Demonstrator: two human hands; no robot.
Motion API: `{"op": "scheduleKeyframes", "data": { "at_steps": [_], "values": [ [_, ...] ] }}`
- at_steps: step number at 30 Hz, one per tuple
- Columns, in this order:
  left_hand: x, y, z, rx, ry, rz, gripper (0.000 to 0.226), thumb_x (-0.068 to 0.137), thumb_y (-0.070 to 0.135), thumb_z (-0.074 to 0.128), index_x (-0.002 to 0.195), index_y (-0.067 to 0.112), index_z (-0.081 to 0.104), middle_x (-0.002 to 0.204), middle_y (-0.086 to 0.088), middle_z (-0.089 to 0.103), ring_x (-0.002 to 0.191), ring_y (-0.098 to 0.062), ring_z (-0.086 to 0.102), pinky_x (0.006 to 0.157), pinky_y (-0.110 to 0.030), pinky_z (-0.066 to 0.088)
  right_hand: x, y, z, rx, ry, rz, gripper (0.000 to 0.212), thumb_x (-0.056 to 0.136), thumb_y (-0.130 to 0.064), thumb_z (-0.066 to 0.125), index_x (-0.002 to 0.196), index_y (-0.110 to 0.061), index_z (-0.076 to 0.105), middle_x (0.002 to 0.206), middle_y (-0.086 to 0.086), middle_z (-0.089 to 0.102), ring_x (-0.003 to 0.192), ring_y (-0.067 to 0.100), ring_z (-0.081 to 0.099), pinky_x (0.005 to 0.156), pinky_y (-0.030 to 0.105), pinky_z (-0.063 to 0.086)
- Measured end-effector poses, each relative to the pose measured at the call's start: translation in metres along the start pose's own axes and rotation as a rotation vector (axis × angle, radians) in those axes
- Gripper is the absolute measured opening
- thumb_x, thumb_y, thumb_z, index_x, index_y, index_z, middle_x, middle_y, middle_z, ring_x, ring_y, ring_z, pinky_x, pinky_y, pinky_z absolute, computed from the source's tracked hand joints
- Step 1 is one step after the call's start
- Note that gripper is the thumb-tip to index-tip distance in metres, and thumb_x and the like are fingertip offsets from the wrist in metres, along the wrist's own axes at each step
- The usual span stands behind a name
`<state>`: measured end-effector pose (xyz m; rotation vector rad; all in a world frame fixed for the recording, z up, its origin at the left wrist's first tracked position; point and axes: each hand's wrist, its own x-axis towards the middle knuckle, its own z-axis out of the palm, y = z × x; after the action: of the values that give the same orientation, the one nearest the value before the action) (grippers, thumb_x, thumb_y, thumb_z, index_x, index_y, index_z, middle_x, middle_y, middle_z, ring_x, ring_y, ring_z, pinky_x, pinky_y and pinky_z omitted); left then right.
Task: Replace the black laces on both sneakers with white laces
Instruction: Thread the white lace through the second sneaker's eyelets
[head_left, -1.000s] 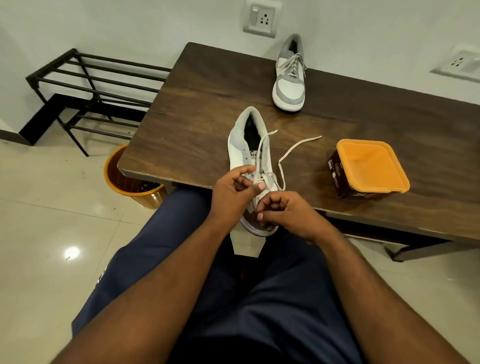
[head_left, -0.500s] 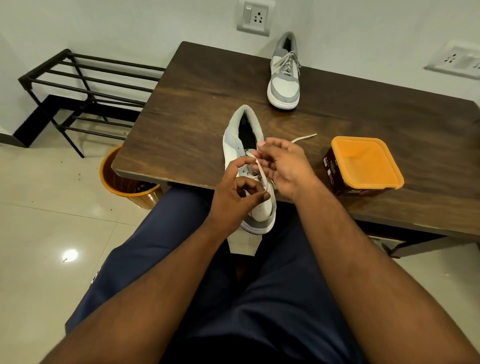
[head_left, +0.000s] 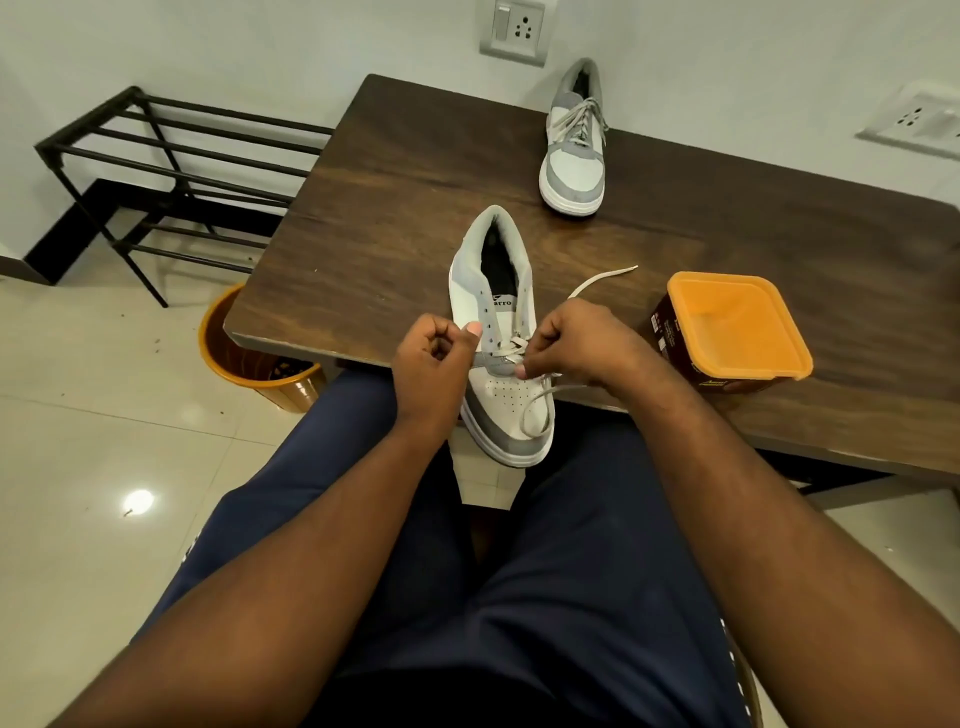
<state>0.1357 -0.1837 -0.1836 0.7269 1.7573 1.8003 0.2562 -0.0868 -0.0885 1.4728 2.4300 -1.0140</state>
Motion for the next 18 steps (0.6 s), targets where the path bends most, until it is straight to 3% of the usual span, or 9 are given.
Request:
{"op": "scheduleKeyframes", "data": {
  "at_steps": [4,8,10,14,18],
  "values": [
    [0.008,0.003,0.014,0.129,0.053,0.0,0.029,0.085,0.029,0.074,0.07,0.011,0.057,0.065,0.003,0.057,0.059,-0.005,0.049,0.06,-0.024,0.045,0.003,0.004,0.007,-0.207,0.045,-0.044,0.021,0.067,-0.02,0.087,0.075,-0.01,0.07,0.08,0.002,0.071,0.075,0.013,0.064,0.065,0.025,0.049],
    [0.014,0.0,0.022,0.259,0.018,0.025,0.034,0.074,0.042,0.08,0.071,0.015,0.06,0.071,-0.005,0.065,0.065,-0.018,0.062,0.061,-0.029,0.053,0.007,0.009,0.018,-0.28,0.114,-0.058,0.025,0.069,-0.024,0.085,0.067,-0.017,0.062,0.076,-0.001,0.066,0.077,0.019,0.065,0.067,0.029,0.049],
    [0.015,0.0,0.022,0.278,0.017,0.013,0.027,0.075,0.037,0.08,0.071,0.017,0.062,0.071,-0.004,0.066,0.065,-0.017,0.064,0.062,-0.029,0.054,0.005,0.013,0.023,-0.301,0.151,-0.069,0.025,0.071,-0.026,0.083,0.068,-0.019,0.059,0.076,-0.003,0.064,0.078,0.019,0.063,0.066,0.029,0.047],
    [0.008,0.007,0.016,0.261,-0.003,0.029,0.016,0.083,0.023,0.076,0.075,0.01,0.071,0.066,0.003,0.067,0.057,-0.001,0.059,0.057,-0.013,0.048,-0.003,0.018,0.033,-0.318,0.294,-0.201,0.013,0.082,-0.032,0.073,0.079,-0.021,0.067,0.084,-0.003,0.063,0.085,0.019,0.058,0.074,0.036,0.051],
    [0.006,0.007,0.009,0.229,-0.046,0.019,0.017,0.088,0.021,0.071,0.077,0.009,0.076,0.068,0.0,0.072,0.065,-0.014,0.068,0.065,-0.029,0.056,-0.003,0.023,0.053,-0.333,0.456,-0.305,0.012,0.088,-0.03,0.064,0.088,-0.018,0.066,0.094,0.0,0.056,0.09,0.02,0.051,0.078,0.038,0.047]
  ]
}}
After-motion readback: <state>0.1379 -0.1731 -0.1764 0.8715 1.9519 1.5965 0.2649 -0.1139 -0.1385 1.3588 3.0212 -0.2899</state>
